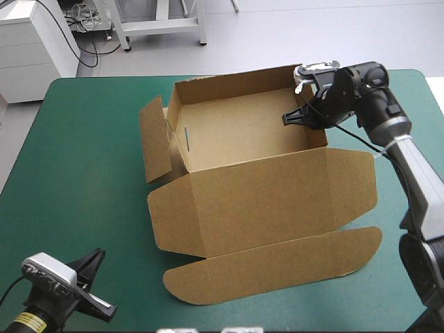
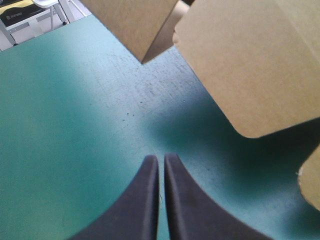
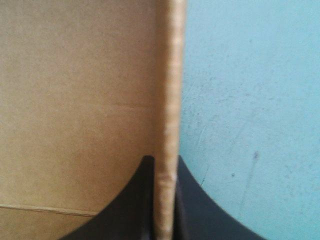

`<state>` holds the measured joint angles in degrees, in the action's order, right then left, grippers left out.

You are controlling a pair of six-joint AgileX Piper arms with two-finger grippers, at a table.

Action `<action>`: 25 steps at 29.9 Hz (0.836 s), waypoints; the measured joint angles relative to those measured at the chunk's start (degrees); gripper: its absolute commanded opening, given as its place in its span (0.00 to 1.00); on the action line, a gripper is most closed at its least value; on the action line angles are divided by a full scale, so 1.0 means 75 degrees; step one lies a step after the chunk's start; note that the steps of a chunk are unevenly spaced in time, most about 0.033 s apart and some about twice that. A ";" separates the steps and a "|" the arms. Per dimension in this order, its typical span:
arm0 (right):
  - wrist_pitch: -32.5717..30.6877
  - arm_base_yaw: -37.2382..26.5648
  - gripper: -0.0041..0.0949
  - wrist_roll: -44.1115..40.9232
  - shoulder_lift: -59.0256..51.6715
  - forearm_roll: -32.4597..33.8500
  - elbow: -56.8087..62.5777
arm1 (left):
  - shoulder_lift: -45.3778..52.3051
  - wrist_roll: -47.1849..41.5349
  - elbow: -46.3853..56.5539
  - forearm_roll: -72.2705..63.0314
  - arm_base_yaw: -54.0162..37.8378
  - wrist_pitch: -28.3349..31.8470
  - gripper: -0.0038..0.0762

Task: Fold the box

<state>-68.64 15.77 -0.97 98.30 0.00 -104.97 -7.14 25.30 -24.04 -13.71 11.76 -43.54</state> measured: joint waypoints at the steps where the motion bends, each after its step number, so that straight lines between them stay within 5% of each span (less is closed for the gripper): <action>1: -0.0009 0.0000 0.02 -0.0007 -0.0168 0.0000 -0.0006 | 0.0000 0.0000 0.0000 -0.0029 0.0000 0.0000 0.27; 6: -0.0120 0.0000 0.02 -0.0007 -0.0918 0.0094 -0.0006 | 0.0000 0.0000 0.0000 -0.0271 0.0000 0.0000 0.67; 8: -0.0142 0.0000 0.02 -0.0007 -0.1112 0.0178 -0.0006 | 0.0000 0.0000 0.0000 -0.0412 0.0000 0.0057 0.74; 17: -0.0198 0.0000 0.02 -0.0014 -0.1339 0.0389 -0.0006 | 0.0000 0.0059 0.0000 -0.1914 0.0000 0.0402 0.71; 25: -0.0198 0.0000 0.02 0.0062 -0.1339 0.0392 -0.0006 | -0.0463 0.0186 -0.0538 -0.1195 0.0000 0.0934 0.68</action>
<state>-70.13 15.77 -0.51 88.26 2.94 -105.01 -10.61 26.70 -28.07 -22.67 11.76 -36.54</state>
